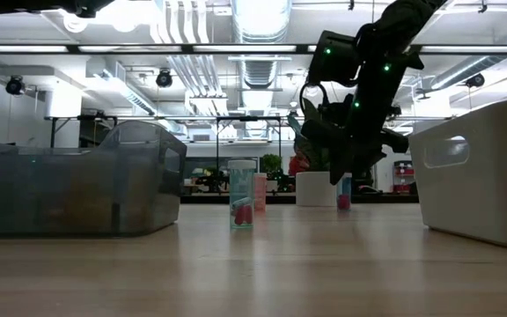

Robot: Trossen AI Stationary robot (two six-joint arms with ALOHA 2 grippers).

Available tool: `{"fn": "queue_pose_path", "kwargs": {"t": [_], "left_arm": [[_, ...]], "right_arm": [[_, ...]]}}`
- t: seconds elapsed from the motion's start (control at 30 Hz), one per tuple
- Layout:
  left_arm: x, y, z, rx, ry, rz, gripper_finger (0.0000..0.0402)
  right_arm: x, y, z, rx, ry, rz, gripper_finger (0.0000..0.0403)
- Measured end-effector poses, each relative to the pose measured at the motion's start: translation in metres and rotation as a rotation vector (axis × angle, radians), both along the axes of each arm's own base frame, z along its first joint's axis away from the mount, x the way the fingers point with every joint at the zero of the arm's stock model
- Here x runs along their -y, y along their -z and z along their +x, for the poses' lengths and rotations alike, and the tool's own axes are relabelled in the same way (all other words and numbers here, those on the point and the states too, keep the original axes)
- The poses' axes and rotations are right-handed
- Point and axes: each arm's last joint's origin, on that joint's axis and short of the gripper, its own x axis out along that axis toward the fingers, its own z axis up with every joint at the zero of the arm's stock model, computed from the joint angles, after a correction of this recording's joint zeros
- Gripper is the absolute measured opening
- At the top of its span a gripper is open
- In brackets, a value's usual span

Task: Pick and place medicine bottles into bin by pill shape (circle, oval)
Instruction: Put the top blue capsule bottle into the gray bin

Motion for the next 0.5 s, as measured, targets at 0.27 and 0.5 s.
{"fn": "queue_pose_path", "kwargs": {"t": [0.27, 0.5], "left_arm": [[0.000, 0.000, 0.000, 0.000, 0.000, 0.000, 0.0162], [0.000, 0.000, 0.000, 0.000, 0.000, 0.000, 0.0162]], "right_arm": [[0.000, -0.001, 0.000, 0.002, -0.001, 0.000, 0.0110], [-0.006, -0.010, -0.002, 0.035, -0.022, 0.001, 0.0123]]}}
